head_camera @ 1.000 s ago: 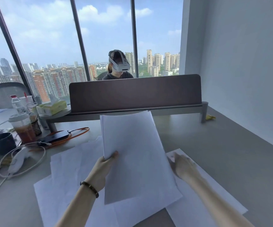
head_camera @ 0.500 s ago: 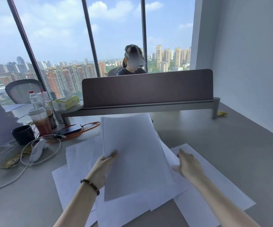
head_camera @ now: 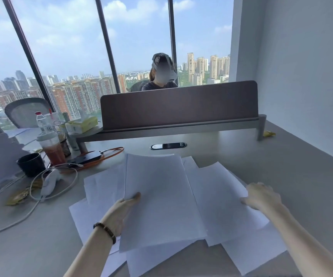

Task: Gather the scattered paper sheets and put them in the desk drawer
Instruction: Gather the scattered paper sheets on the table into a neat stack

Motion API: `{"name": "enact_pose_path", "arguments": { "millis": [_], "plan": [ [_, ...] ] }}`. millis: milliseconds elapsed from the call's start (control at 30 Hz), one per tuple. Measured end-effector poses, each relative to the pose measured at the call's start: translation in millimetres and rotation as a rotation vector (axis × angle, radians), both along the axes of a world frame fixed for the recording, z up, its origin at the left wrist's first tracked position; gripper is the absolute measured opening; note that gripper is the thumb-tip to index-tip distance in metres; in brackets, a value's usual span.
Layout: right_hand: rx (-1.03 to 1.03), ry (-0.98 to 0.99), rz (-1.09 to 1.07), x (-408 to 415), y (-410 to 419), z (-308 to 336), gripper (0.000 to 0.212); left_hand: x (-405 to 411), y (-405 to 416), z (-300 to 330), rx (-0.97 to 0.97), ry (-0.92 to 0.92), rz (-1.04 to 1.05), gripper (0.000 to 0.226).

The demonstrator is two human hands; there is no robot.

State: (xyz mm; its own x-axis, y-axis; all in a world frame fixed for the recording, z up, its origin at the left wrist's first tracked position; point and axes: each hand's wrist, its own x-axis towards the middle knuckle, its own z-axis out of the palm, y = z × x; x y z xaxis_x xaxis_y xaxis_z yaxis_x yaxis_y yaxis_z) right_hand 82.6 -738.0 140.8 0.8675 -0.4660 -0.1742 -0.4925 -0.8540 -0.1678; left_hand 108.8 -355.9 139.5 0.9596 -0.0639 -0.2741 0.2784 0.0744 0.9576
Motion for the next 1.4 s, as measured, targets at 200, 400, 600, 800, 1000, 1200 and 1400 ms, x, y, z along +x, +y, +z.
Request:
{"name": "enact_pose_path", "arguments": {
  "millis": [200, 400, 600, 800, 1000, 1200, 1400],
  "plan": [
    [0.158, -0.081, -0.003, -8, 5, 1, 0.029, 0, 5, -14, 0.057, 0.054, -0.063, 0.027],
    [0.504, -0.216, -0.014, -10, 6, -3, 0.059, 4, -5, -11, 0.024, 0.052, -0.067, 0.009],
    [0.647, -0.409, -0.015, 1, -15, 7, 0.049, 8, -8, -8, 0.007, 0.041, -0.055, 0.009],
    [0.929, -0.470, 0.035, 5, -13, 33, 0.026, 16, 14, -5, -0.013, 0.019, -0.020, 0.008],
    [1.117, -0.422, 0.130, 9, 16, 51, 0.026, 16, 36, -2, 0.047, -0.003, 0.011, 0.010],
    [1.137, -0.440, 0.252, 6, 57, 89, 0.018, 14, 61, -1, 0.054, -0.002, 0.072, 0.013],
    [1.332, -0.592, 0.224, 13, 78, 121, 0.026, 12, 83, 0, 0.048, 0.014, 0.075, 0.022]
  ]
}}
